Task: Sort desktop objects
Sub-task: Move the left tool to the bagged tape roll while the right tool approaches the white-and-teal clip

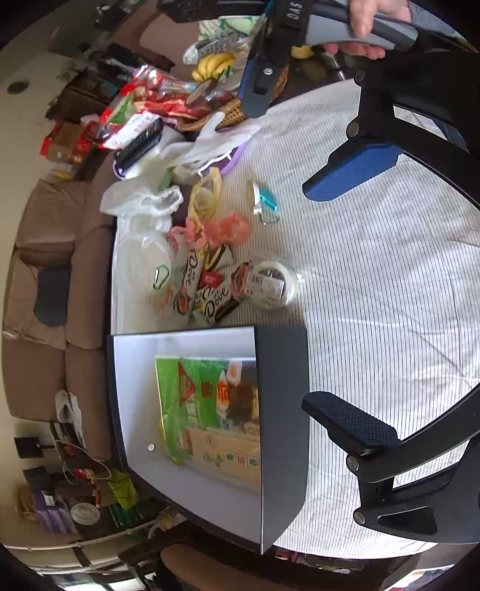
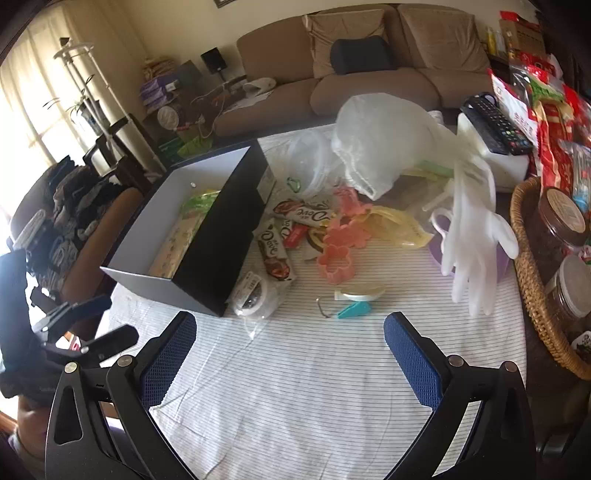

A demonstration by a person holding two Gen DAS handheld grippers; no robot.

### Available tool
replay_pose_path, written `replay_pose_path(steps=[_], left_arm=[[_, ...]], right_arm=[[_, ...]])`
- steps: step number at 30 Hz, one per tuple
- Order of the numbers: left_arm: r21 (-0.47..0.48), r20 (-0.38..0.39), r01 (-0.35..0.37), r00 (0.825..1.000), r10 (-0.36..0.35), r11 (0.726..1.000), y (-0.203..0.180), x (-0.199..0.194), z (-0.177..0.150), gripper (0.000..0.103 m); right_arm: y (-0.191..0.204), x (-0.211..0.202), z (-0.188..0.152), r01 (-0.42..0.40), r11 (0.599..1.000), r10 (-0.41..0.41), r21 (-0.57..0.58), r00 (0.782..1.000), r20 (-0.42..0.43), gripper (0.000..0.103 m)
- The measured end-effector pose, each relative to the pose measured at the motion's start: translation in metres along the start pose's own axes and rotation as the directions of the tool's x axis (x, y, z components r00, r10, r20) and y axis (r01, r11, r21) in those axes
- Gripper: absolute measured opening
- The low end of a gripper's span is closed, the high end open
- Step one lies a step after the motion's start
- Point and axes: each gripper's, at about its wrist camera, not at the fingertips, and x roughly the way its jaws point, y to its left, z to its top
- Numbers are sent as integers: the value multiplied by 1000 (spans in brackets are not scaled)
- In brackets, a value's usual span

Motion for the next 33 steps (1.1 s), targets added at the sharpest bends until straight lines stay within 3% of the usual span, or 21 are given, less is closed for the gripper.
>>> replay_pose_path(steps=[5, 10, 20, 25, 33], left_arm=[[49, 27, -48, 999, 47, 998, -33, 36, -23, 103], [30, 36, -105, 994, 103, 994, -44, 76, -36, 103], [-18, 10, -171, 985, 171, 985, -48, 141, -34, 103], [23, 25, -220, 975, 219, 975, -57, 158, -29, 103], [-55, -1, -181, 984, 181, 982, -38, 177, -16, 102]], right_arm=[[-44, -3, -8, -22, 995, 17, 94, 998, 59, 103], [-72, 5, -18, -65, 982, 43, 175, 991, 124, 103], [-95, 63, -10, -37, 990, 35, 137, 999, 19, 103], [-92, 86, 4, -7, 998, 7, 69, 1000, 1, 103], [-78, 116, 6, -10, 1000, 11, 20, 999, -46, 103]])
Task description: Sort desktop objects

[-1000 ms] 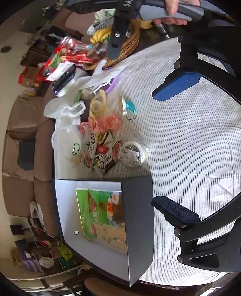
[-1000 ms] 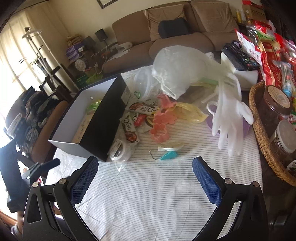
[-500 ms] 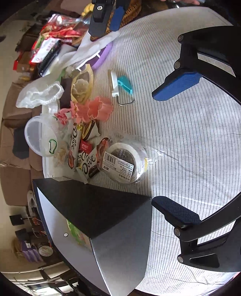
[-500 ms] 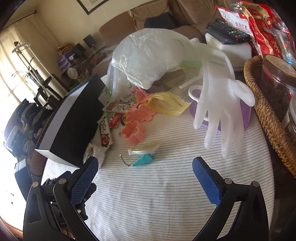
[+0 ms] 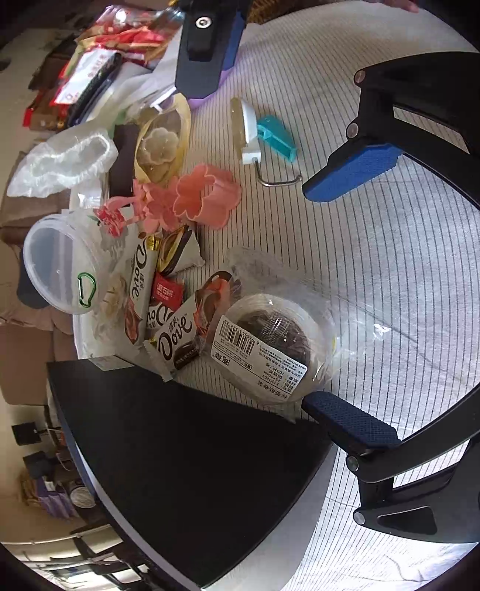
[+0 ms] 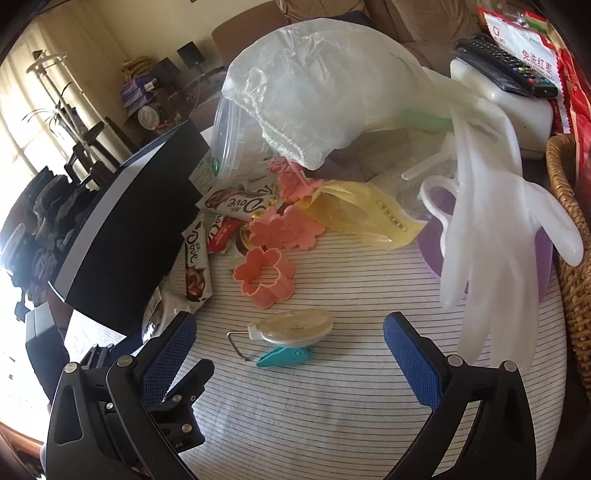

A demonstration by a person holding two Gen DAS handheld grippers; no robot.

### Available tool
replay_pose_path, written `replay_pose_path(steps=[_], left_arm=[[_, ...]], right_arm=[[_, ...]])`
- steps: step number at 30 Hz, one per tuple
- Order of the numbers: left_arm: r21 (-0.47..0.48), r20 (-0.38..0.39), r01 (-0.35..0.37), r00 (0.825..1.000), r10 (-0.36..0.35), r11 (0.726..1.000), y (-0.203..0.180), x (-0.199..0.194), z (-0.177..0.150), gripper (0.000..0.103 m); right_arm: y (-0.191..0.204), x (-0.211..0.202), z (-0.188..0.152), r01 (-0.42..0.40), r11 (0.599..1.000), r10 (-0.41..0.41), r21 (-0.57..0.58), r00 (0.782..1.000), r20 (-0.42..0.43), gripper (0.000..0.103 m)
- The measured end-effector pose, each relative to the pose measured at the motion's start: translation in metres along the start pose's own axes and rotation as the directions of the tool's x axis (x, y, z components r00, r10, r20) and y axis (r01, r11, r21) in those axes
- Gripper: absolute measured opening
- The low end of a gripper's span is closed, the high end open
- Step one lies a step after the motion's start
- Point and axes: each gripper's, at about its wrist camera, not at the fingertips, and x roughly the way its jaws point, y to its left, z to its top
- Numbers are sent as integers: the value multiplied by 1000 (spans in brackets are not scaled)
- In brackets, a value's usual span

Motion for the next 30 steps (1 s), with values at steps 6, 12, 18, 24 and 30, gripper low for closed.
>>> replay_pose_path(steps=[6, 12, 18, 24, 30], left_arm=[[-47, -4, 22, 1000, -23, 999, 12, 4, -1, 80], [-96, 6, 159, 987, -159, 983, 23, -4, -2, 51], [-92, 1, 201, 979, -201, 975, 22, -10, -6, 48], [-75, 4, 235, 972, -235, 969, 19, -26, -10, 44], [-85, -5, 268, 963, -269, 960, 21, -30, -12, 40]], right_arm=[[13, 16, -4, 22, 999, -23, -33, 999, -36, 102], [11, 24, -6, 43, 999, -44, -31, 997, -60, 98], [11, 39, -15, 66, 996, -73, -61, 991, -112, 61], [21, 43, -20, 119, 982, -134, -144, 986, -102, 60], [19, 34, -16, 92, 989, -101, -119, 992, -71, 45]])
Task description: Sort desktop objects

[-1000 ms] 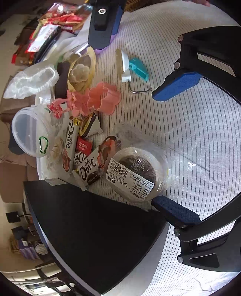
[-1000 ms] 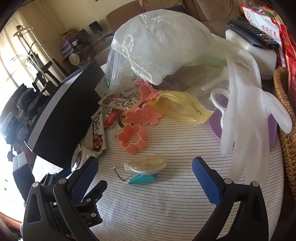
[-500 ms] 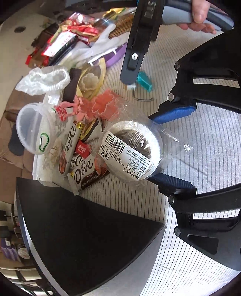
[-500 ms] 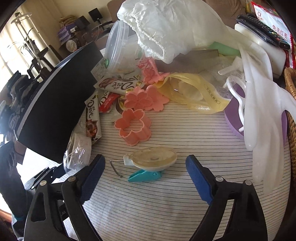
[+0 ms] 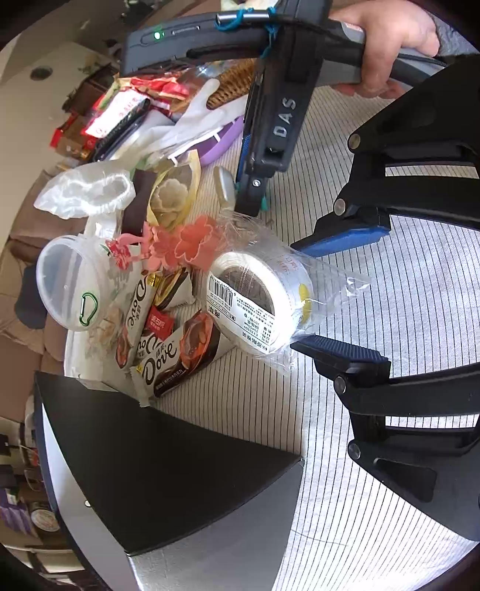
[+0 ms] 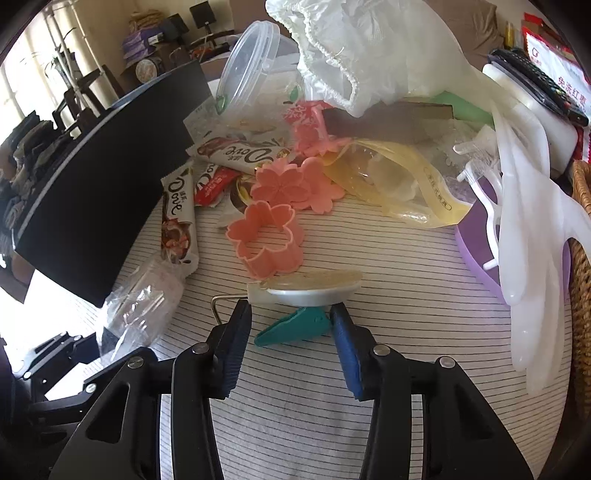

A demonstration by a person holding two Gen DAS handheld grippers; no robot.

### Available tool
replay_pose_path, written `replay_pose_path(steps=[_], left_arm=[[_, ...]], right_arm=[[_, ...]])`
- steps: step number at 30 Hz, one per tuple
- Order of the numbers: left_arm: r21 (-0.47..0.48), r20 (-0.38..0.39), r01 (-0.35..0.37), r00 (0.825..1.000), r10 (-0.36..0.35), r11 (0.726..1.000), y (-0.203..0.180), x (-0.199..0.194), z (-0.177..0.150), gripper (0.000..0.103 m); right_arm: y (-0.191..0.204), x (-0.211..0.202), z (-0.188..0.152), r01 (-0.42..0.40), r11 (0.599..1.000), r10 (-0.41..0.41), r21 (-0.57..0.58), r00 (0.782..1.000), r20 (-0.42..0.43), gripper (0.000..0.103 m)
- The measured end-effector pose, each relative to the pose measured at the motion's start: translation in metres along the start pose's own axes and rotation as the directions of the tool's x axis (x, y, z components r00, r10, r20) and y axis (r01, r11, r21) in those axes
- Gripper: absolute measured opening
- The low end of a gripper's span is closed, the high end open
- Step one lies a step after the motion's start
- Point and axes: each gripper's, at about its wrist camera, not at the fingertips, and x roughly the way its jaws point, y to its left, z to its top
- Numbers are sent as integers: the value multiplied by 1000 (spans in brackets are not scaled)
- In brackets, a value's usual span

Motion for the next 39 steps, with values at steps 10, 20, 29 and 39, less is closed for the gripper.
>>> replay_pose_path(steps=[10, 20, 29, 39], left_arm=[[16, -19, 22, 1000, -22, 1000, 1, -18, -4, 32], [18, -68, 3, 998, -2, 1000, 0, -2, -15, 58], [44, -38, -9, 999, 10, 999, -6, 11, -5, 73], [4, 14, -11, 1000, 11, 1000, 4, 3, 0, 76]], right_arm=[[-24, -36, 6, -135, 981, 125, 141, 989, 77, 25], [-34, -36, 8, -123, 976, 109, 180, 991, 81, 49], [-25, -24, 10, -149, 975, 140, 164, 988, 65, 73], [0, 4, 5, -81, 993, 85, 81, 996, -38, 75]])
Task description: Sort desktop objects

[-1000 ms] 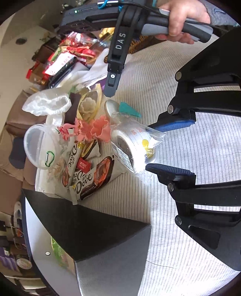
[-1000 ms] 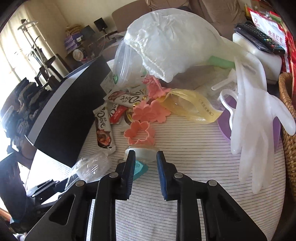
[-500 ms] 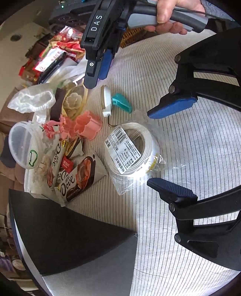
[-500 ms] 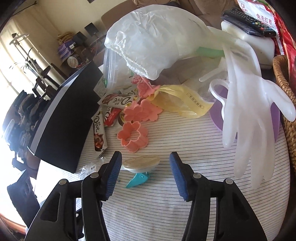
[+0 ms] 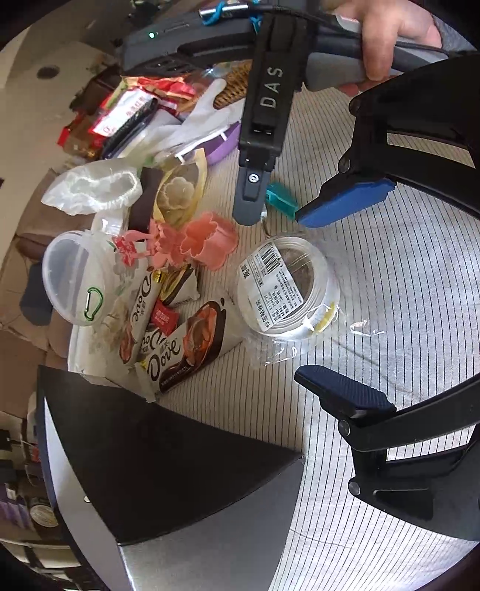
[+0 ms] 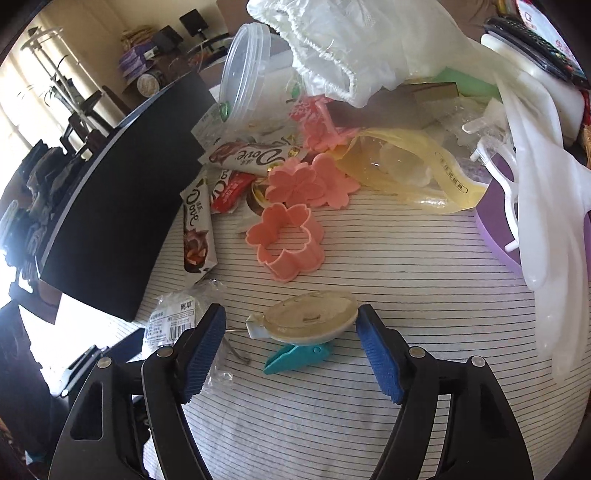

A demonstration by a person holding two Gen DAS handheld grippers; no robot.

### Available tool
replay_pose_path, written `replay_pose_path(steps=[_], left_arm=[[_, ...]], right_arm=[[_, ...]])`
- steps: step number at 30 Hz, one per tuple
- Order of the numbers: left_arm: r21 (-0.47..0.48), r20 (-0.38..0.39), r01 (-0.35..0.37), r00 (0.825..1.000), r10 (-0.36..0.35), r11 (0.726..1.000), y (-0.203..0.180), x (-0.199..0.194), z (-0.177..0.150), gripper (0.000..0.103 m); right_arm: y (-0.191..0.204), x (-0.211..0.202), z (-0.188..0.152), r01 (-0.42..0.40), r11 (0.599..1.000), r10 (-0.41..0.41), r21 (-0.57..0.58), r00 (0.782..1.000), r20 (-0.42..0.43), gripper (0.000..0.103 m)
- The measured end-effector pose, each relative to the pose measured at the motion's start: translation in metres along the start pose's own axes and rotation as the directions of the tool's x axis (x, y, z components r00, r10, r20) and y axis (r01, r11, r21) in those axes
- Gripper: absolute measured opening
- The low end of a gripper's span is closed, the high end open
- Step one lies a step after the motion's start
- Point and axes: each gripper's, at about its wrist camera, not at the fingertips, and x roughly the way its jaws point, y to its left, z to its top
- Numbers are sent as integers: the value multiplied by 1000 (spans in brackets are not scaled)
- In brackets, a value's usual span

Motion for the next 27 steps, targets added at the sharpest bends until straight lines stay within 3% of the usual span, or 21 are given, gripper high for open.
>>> replay_pose_path(steps=[2, 5, 6, 15, 21, 27], left_arm=[[7, -30, 1, 1000, -1, 1000, 1, 8, -1, 76], [6, -21, 25, 999, -25, 1000, 0, 9, -1, 64], [6, -19, 32, 999, -32, 999, -1, 8, -1, 57], [0, 41, 140, 989, -140, 990, -7, -27, 9, 50], [21, 103, 208, 972, -209, 978, -8, -73, 27, 46], [-29, 144, 250, 959, -243, 968, 17, -110, 53, 45]], right_arm=[[2, 2, -3, 23, 999, -23, -23, 1000, -5, 69], [3, 1, -5, 14, 999, -14, -35, 1000, 0, 52], [3, 0, -5, 20, 999, -20, -42, 1000, 4, 52], [-6, -35, -2, -45, 999, 46, -13, 995, 86, 52], [-5, -77, 3, -121, 992, 116, 16, 975, 192, 52], [20, -100, 10, -206, 979, 202, -10, 947, 248, 52]])
